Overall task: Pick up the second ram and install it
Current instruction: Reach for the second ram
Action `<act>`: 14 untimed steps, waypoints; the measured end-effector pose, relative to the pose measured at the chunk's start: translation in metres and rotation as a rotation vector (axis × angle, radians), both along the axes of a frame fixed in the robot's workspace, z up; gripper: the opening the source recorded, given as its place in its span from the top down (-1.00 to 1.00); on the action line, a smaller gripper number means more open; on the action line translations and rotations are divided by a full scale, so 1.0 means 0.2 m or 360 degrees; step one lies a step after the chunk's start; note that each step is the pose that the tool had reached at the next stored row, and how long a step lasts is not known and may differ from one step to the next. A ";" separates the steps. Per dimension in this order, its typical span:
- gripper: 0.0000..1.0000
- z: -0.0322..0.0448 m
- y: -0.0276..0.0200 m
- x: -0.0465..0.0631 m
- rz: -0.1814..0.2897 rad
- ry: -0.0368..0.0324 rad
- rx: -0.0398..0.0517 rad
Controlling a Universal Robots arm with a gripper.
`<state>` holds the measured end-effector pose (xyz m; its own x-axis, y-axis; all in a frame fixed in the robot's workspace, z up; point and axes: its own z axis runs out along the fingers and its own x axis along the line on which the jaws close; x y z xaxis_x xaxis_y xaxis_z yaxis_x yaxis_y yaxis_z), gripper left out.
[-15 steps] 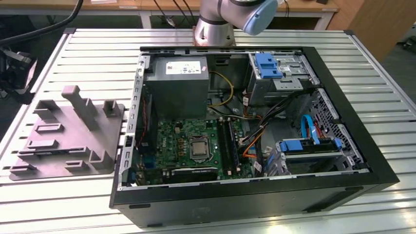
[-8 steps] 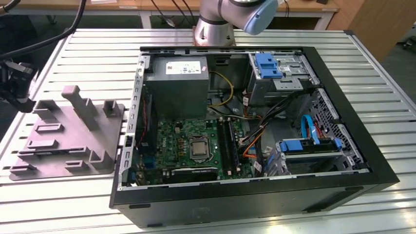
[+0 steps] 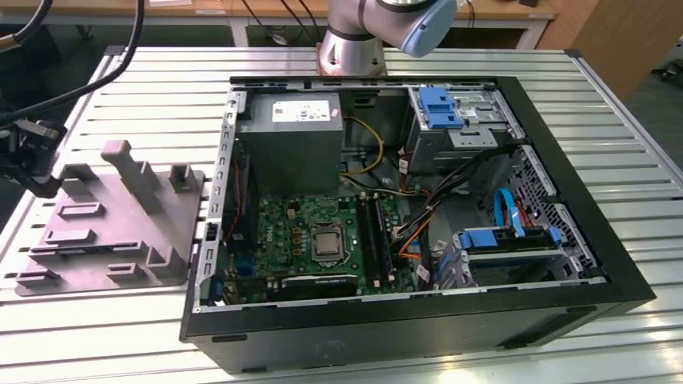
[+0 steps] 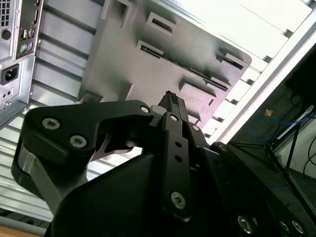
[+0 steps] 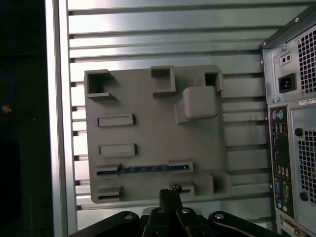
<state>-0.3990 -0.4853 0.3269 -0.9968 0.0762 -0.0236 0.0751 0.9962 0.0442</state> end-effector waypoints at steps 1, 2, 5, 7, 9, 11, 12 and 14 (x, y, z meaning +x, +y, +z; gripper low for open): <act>0.80 -0.008 -0.004 0.00 0.0000 0.0001 0.0000; 0.80 -0.017 -0.009 0.00 0.0000 0.0002 0.0000; 0.80 -0.043 -0.020 0.00 0.0000 0.0006 0.0000; 0.80 -0.060 -0.026 0.00 0.0000 0.0009 0.0000; 0.80 -0.075 -0.031 0.00 0.0000 0.0011 0.0000; 0.80 -0.092 -0.035 0.00 0.0000 0.0014 0.0000; 0.80 -0.100 -0.037 0.00 0.0000 0.0015 0.0000; 0.80 -0.115 -0.041 0.00 0.0000 0.0016 0.0000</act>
